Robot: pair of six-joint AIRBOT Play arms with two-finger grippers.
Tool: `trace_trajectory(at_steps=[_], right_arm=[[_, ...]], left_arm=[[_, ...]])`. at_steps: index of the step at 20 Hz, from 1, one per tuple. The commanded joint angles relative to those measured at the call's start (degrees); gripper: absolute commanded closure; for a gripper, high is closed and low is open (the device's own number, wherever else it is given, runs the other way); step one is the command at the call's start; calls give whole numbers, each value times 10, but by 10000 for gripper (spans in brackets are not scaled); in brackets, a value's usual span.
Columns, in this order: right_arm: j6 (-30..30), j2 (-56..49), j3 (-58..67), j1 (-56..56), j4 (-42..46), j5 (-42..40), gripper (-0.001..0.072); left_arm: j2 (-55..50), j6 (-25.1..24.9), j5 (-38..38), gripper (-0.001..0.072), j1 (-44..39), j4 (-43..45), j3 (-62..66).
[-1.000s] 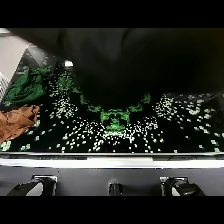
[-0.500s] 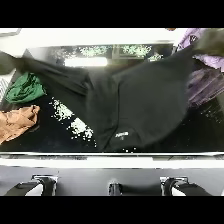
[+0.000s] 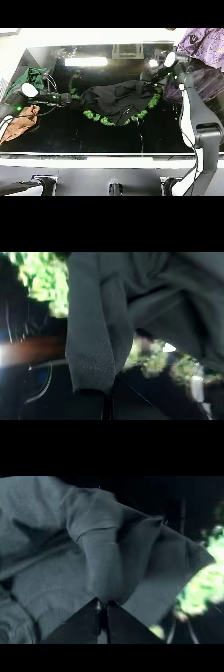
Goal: Fold the clothes and pants, and hang the long-sleeved shirts on hangers.
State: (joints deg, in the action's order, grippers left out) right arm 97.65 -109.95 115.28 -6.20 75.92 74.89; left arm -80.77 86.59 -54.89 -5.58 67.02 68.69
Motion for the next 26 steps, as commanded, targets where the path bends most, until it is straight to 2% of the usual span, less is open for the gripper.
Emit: trace_trajectory(at_steps=[1,2,3,7,9,11,14,17,20,26], right_arm=[[7,-18,1,1,-4,-18,338],[-21,0,1,4,19,6,161],[-64,20,1,8,38,38,160],[-100,115,-11,78,-19,82,160],[-117,165,-89,108,-68,82,159],[-118,210,-229,114,-123,75,159],[-159,270,-475,79,-259,-34,159],[-172,286,-627,15,-347,-166,158],[-171,284,-676,-57,-359,-262,158],[-169,267,-676,-123,-404,-375,161]], left_arm=[[-26,0,22,693,0,0,-11],[-25,0,21,693,4,0,-11],[-25,0,18,693,10,0,-11],[-25,0,-18,693,31,-1,-11],[-25,0,-34,692,37,-1,-11],[-25,0,-42,692,41,-1,-11],[-25,0,-42,692,41,-1,-11],[-25,0,-42,692,42,-1,-11],[-25,0,-42,692,42,-1,-11],[-25,0,-42,692,42,-1,-11]])
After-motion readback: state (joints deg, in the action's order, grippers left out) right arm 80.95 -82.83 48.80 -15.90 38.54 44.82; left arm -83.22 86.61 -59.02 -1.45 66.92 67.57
